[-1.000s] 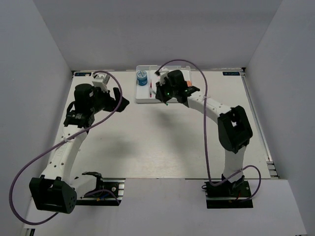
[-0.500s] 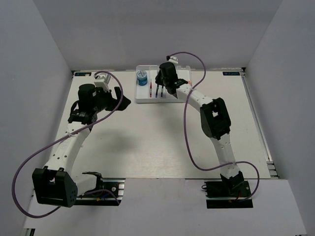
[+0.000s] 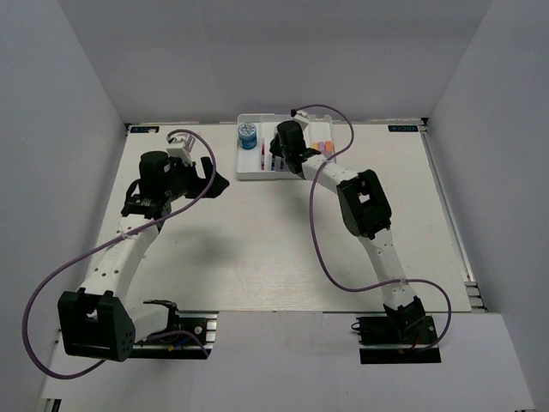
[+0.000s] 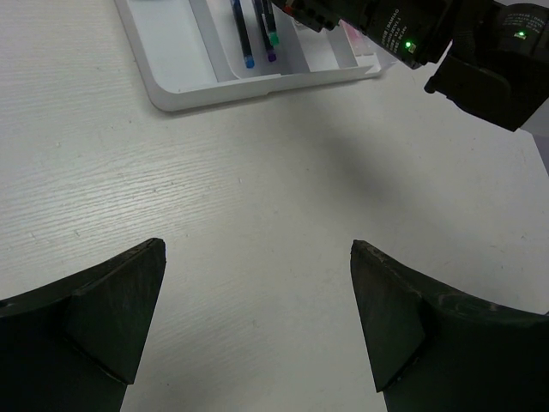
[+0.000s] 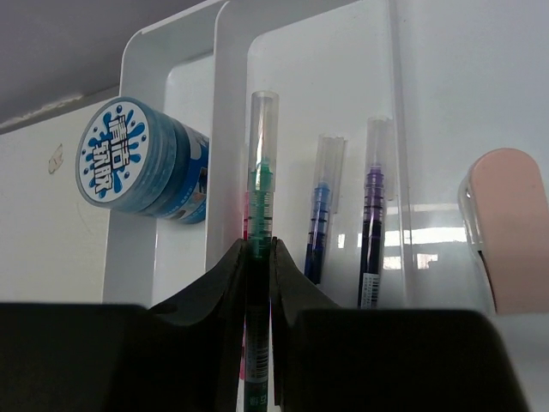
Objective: Sort the stationery into containers
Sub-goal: Place the pen in the storage box.
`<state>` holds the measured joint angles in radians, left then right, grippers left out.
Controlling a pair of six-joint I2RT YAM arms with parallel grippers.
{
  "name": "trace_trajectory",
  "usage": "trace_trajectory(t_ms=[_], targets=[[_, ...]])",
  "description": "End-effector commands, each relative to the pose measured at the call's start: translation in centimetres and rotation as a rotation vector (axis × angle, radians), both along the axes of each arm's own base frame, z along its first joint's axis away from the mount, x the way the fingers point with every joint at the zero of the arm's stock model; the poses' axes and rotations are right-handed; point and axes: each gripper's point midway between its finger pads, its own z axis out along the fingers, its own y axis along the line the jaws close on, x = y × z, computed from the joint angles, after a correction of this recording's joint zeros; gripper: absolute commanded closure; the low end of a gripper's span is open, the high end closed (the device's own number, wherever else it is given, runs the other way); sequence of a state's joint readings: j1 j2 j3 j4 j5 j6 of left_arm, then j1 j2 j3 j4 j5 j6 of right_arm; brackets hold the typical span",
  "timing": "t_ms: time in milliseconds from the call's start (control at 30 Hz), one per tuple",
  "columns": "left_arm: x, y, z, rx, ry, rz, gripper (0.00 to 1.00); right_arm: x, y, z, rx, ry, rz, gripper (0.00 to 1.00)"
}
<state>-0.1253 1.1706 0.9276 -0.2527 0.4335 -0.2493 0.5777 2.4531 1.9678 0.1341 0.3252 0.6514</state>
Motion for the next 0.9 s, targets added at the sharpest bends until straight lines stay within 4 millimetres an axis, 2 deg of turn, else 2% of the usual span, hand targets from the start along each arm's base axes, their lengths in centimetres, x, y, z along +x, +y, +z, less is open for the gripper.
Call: trace_trajectory(t_ms=[0,167,233,267,333,400,500,567,600,667,700,733,767,800,867], targets=[[-0.1,0.1,0.3,0.002,-0.023,-0.007,0.02,1.6,1.5,3.7,0.079,-0.116,0.021,1.0],[-0.4,0.4,-0.9,0.023,0.004,0.001,0.02,1.6,2.0,2.7,0.075,-0.113,0.036,1.0],[-0.5,0.4,-1.2,0.029,0.014,-0.003,0.02,1.9,1.6,2.0,0.064,-0.106,0.012,0.92],[-0.5,0.4,-1.3,0.032,0.011,-0.003,0.02,1.9,1.8,2.2,0.059,-0.112,0.016,0.81],[-0.5,0.5,-1.4,0.036,0.011,0.0,0.02,2.0,1.5,1.7,0.053,-0.108,0.004,0.72],[-0.5,0.6,-1.6,0.041,0.016,0.005,0.02,2.0,1.4,1.7,0.05,-0.104,-0.002,0.71],[-0.5,0.7,-1.6,0.046,0.024,0.007,0.02,2.0,1.2,1.9,0.045,-0.105,-0.009,0.65],[-0.5,0.7,-1.6,0.048,0.038,0.009,0.02,2.0,0.9,2.8,0.04,-0.115,-0.012,0.58],[-0.7,0.8,-2.0,0.052,0.071,0.008,0.02,1.8,0.5,3.9,0.035,-0.125,-0.013,0.56],[-0.4,0.6,-1.5,0.066,0.091,-0.011,0.02,1.5,-0.1,5.5,0.024,-0.139,-0.004,0.54],[-0.9,0.7,-2.1,0.079,0.139,-0.015,0.02,0.8,-0.3,8.5,0.03,-0.17,0.007,0.53],[-0.6,1.0,-1.4,0.091,0.135,-0.007,0.02,0.3,-0.7,10.0,-0.002,-0.194,0.031,0.53],[-0.9,1.1,-2.0,0.109,0.169,-0.011,0.02,-0.1,-1.1,11.8,-0.021,-0.219,0.049,0.53],[-1.0,1.2,-2.2,0.121,0.176,-0.015,0.02,-1.0,-2.0,16.7,-0.017,-0.285,0.062,0.51],[-1.3,1.7,-1.9,0.164,0.176,-0.028,0.02,-2.5,-3.8,19.7,-0.131,-0.328,0.124,0.46]])
